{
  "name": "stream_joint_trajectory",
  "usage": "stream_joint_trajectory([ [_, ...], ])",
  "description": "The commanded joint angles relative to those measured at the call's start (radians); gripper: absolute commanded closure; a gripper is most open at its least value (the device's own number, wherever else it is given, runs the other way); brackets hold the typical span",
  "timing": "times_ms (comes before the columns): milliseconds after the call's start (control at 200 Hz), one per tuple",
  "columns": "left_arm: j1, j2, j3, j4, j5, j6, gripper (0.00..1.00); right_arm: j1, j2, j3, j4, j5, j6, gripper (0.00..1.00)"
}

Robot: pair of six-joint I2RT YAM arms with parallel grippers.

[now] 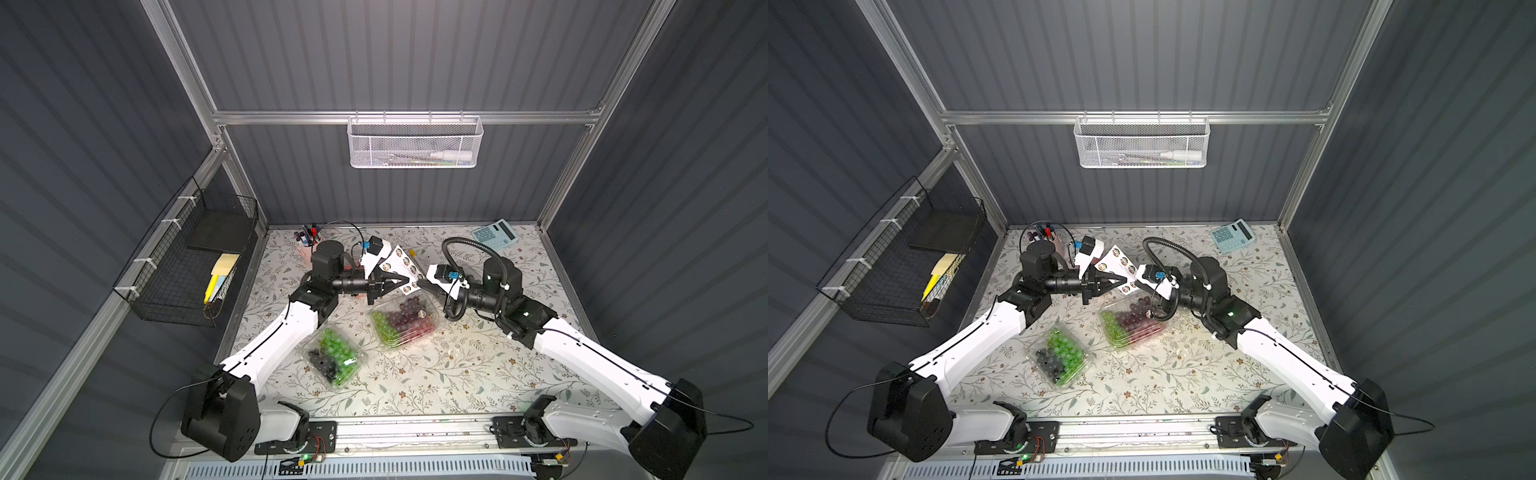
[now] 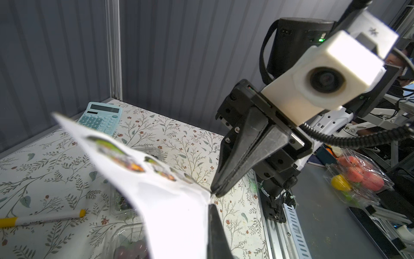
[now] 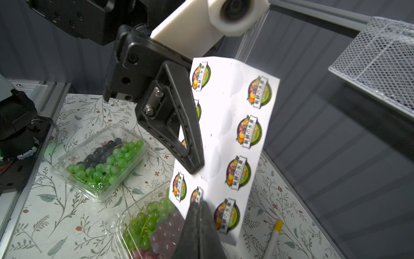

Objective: Label fruit boxes
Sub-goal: Tear off the label from the label sticker.

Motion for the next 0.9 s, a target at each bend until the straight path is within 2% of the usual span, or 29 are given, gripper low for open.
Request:
stream_joint_trajectory([
  [0, -0.009, 0.011, 0.02, -0.021, -0.029, -0.006, 1.0, 0.012, -0.002, 0.01, -0.018, -0.012, -0.024, 1.0],
  [420, -0.009, 0.022, 0.023, -0.013, -0.08, -0.048, 1.0, 0.039, 0.003, 0.011, -0.085, 0.018, -0.078, 1.0],
  [640, -0.008, 0.028, 0.028, -0.036, -0.123, -0.052, 1.0, 0.045, -0.025, 0.0, -0.111, -0.016, -0.067, 1.0],
  [795, -0.008, 0.038, 0.046, -0.101, -0.186, -0.048, 1.0, 0.055, -0.043, -0.021, -0.082, -0.046, 0.021, 1.0],
  [896, 0.0, 0.048, 0.074, -0.201, -0.27, -0.013, 1.0, 0.08, -0.024, -0.044, -0.017, -0.051, 0.156, 1.0],
])
